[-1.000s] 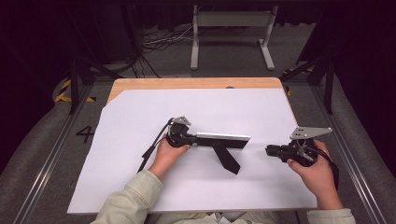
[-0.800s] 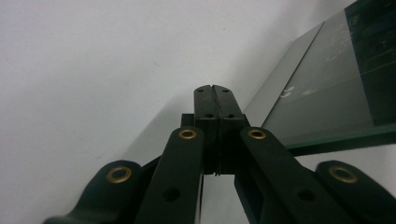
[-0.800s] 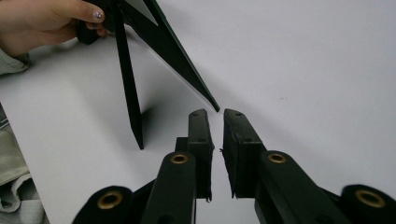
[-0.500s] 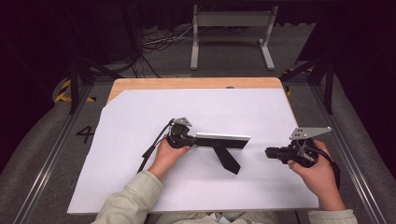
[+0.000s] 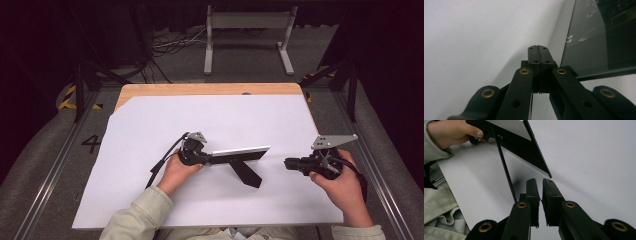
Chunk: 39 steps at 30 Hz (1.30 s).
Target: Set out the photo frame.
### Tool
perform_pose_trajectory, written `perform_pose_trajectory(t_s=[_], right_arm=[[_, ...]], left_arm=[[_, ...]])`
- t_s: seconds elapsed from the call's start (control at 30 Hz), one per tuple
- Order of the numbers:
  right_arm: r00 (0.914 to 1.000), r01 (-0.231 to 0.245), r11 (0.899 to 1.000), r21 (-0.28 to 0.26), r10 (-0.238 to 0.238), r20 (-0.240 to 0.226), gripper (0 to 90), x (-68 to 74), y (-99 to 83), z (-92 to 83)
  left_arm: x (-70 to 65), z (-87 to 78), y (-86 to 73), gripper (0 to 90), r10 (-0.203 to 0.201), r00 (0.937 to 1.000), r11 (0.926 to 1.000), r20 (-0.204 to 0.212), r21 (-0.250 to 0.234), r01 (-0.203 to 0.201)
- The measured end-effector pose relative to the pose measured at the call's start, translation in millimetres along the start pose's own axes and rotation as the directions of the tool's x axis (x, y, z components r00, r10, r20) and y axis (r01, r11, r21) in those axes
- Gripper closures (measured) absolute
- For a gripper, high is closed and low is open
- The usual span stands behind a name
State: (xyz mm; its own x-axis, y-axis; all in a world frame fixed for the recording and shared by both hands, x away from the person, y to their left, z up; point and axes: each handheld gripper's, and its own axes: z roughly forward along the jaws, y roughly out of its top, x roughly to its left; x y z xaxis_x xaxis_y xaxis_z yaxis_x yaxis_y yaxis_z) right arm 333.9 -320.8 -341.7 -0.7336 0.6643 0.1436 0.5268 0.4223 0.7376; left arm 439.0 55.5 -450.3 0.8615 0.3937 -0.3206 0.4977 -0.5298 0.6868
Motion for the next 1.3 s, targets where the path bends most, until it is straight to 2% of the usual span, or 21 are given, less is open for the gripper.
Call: perform_pose_trajectory(t_s=[0.27, 0.73, 0.9, 0.93, 0.97, 1.03, 1.07, 1.3], right_arm=[[1.0, 0.004, 1.0, -0.004, -0.004, 0.0, 83.6, 1.1, 2.9, -1.4], [0.9999, 0.012, 1.0, 0.009, -0.012, -0.01, 83.9, 4.9, 8.9, 1.4], [0.9998, 0.017, 1.0, 0.009, -0.017, -0.014, 83.8, 6.4, 10.7, 1.1], [0.9997, 0.018, 1.0, 0.008, -0.018, -0.015, 83.8, 6.6, 10.9, 1.0], [0.9997, 0.021, 1.0, 0.007, -0.02, -0.016, 83.8, 6.8, 11.2, 0.8], [0.9997, 0.021, 1.0, 0.007, -0.021, -0.016, 83.8, 7.0, 11.4, 0.5], [0.9996, 0.022, 1.0, 0.005, -0.022, -0.015, 83.9, 7.4, 11.9, -0.1], [0.9998, 0.02, 1.0, 0.01, -0.02, -0.008, 84.5, 8.1, 13.1, -1.8]], left_arm=[[-12.1, -0.6, -2.8, 90.0, 0.043, 0.9988, 0.9983, 0.023, 0.039, -0.044], [-27.9, 2.0, -3.5, 90.0, 0.063, 0.994, 0.991, 0.09, 0.112, -0.073], [-33.6, 2.0, -4.8, 90.0, 0.078, 0.9907, 0.9841, 0.111, 0.15, -0.094], [-37.1, 1.7, -5.9, 90.0, 0.085, 0.9895, 0.9801, 0.117, 0.169, -0.104], [-37.1, 1.7, -5.9, 90.0, 0.085, 0.9895, 0.9801, 0.117, 0.169, -0.104], [-40.0, 1.3, -6.7, 90.0, 0.094, 0.9871, 0.9756, 0.13, 0.186, -0.117], [-42.7, 1.9, -6.6, 90.0, 0.113, 0.9828, 0.9695, 0.146, 0.201, -0.141], [-53.4, 6.4, -4.5, 90.0, 0.141, 0.9771, 0.9559, 0.16, 0.235, -0.176]])
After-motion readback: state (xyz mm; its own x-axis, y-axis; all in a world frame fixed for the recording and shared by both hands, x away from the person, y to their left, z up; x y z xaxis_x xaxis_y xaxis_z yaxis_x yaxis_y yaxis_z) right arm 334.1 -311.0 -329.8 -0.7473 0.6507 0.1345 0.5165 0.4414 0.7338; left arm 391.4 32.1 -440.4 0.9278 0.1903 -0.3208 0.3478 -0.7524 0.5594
